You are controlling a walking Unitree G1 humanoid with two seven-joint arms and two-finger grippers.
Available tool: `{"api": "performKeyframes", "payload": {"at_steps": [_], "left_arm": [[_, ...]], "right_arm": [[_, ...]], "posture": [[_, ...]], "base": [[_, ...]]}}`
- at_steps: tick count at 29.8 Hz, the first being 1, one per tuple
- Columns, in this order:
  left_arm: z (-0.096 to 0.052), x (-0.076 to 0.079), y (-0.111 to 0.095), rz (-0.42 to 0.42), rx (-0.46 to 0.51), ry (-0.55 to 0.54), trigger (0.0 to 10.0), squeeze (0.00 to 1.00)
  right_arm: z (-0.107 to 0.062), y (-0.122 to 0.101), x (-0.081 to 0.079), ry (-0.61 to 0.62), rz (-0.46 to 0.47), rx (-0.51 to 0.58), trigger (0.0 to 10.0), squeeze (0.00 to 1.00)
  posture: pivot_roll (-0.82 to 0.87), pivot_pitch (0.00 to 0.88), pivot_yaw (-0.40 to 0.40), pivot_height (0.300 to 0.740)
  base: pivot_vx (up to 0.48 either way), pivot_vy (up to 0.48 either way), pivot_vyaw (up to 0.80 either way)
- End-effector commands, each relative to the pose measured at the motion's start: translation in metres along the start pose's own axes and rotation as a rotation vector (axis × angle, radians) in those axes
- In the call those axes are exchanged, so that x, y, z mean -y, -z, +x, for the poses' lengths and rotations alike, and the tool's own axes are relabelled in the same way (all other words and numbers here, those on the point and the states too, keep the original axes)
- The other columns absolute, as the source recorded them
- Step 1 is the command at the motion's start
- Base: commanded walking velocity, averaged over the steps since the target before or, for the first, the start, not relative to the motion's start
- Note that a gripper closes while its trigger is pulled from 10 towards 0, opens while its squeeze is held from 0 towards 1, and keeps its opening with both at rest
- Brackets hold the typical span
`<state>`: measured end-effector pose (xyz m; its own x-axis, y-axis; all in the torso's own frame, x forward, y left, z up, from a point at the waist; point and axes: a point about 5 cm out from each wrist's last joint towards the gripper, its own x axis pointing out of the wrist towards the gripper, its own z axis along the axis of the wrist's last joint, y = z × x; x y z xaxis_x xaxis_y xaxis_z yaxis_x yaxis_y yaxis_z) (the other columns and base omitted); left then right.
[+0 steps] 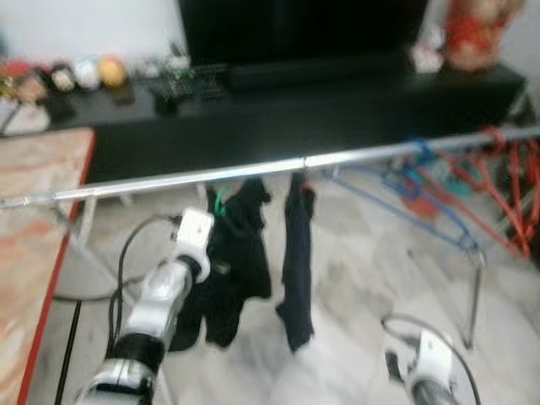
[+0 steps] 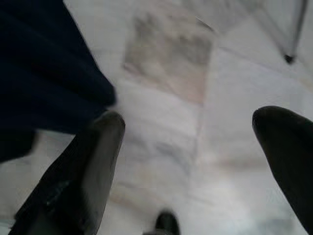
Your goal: Hang hanger
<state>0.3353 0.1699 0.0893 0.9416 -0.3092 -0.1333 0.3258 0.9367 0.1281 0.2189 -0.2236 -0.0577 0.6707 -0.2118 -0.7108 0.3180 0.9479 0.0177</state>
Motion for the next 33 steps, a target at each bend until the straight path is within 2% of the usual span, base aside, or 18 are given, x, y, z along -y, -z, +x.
{"api": "performKeyframes", "payload": {"at_steps": [1,11,18,24,28,33], "left_arm": [[0.005,0.005,-0.014,-0.007,0.072,0.016,10.0,0.00],[0.004,0.003,-0.014,-0.007,0.074,0.007,10.0,0.00],[0.013,-0.004,-0.022,-0.004,0.064,-0.060,10.0,0.00],[0.021,-0.010,-0.029,-0.011,0.060,-0.124,10.0,0.00],[0.024,-0.012,-0.029,-0.021,0.050,-0.149,10.0,0.00],[0.025,-0.011,-0.027,-0.021,0.031,-0.140,10.0,0.00]], "right_arm": [[-0.002,0.009,0.012,0.032,0.009,-0.028,10.0,0.00],[-0.002,0.009,0.011,0.029,0.013,-0.029,10.0,0.00],[-0.002,0.009,0.011,0.023,0.016,-0.032,10.0,0.00],[-0.003,0.012,0.014,0.078,-0.001,-0.062,10.0,0.00],[-0.003,0.014,0.015,0.067,-0.096,-0.109,10.0,0.00],[-0.003,0.018,0.017,0.097,-0.068,-0.133,10.0,0.00]], "posture": [[0.04,0.000,0.012,0.740],[0.04,0.000,0.011,0.740],[0.04,0.000,0.009,0.740],[0.02,0.000,0.002,0.740],[0.00,0.000,0.003,0.740],[-0.01,0.000,0.004,0.740]], "base": [[0.000,0.000,0.00],[0.000,0.000,0.00],[0.000,0.000,0.00],[0.000,0.000,0.00],[0.000,0.000,0.00],[0.000,0.000,0.00]]}}
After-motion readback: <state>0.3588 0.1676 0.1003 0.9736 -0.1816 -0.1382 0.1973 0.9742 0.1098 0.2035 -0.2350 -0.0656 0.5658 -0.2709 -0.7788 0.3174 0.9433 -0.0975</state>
